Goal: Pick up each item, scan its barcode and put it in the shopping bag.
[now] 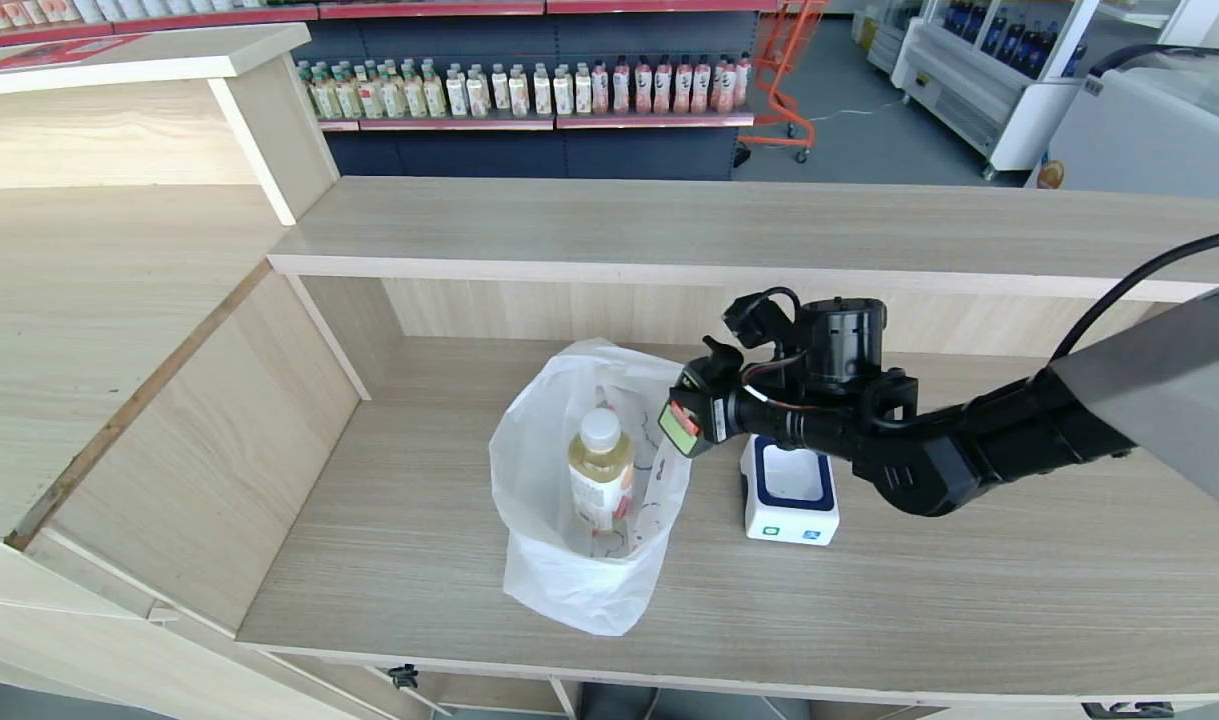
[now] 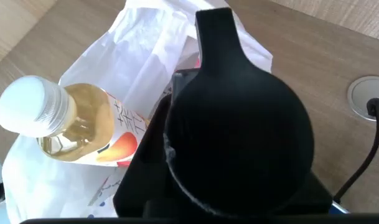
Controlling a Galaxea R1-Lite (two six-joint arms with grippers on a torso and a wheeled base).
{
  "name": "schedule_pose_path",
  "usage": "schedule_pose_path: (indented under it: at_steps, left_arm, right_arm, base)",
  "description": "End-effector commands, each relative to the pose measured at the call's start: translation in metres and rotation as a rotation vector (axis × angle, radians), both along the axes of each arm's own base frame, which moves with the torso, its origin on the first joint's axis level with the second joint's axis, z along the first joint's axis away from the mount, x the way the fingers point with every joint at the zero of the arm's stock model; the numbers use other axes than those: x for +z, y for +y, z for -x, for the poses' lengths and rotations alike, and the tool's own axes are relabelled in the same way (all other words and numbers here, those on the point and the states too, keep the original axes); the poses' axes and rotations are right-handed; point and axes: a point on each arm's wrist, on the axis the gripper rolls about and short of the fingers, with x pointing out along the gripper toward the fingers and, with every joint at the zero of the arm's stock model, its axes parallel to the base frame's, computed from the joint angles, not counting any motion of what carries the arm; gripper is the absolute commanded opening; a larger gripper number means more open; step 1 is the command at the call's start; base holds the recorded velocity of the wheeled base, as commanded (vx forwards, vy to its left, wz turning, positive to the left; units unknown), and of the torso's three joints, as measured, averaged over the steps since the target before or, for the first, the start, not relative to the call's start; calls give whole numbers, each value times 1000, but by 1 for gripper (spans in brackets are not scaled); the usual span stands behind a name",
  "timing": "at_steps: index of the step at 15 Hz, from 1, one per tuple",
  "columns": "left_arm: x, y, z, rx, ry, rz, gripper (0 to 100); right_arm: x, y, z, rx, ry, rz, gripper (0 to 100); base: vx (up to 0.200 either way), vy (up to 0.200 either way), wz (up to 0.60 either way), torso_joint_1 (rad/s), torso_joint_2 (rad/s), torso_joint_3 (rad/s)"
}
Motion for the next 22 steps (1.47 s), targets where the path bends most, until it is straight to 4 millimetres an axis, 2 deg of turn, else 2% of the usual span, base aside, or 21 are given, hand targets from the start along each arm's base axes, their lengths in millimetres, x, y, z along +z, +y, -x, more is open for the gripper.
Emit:
schedule_pose_path:
  at_steps: [1,6,10,13,14,17,19,20,22]
  left_arm:
    - [0,0,0,0,0,0,100]
    - [0,0,0,0,0,0,100]
    - [0,0,0,0,0,0,100]
    - [0,0,0,1,0,0,100]
    - [0,0,0,1,0,0,100]
    - [0,0,0,0,0,0,100]
    - [0,0,0,1,0,0,100]
    - [0,0,0,0,0,0,100]
    - [0,0,0,1,0,-2,100]
  right_arm:
    - [-19,20,-9,31,16,10,0]
    - [-32,54,-24,77,-10,-3,0]
    - [-52,53,-30,98,-53,105,0]
    - [-61,53,-37,92,-53,119,0]
    - [-62,53,-38,92,-54,123,100]
    - [-55,47,-37,78,-38,89,100]
    - [-31,39,-28,43,22,-29,100]
    - [-8,24,-10,7,109,-128,100]
    - [19,-10,22,-31,178,-184,100]
  base:
    - [0,0,0,0,0,0]
    - [0,0,0,0,0,0]
    - [0,0,0,0,0,0]
    - [0,0,0,0,0,0]
    - [0,0,0,0,0,0]
    - [0,0,0,0,0,0]
    - [0,0,0,0,0,0]
    - [0,0,0,0,0,0]
    - [0,0,0,0,0,0]
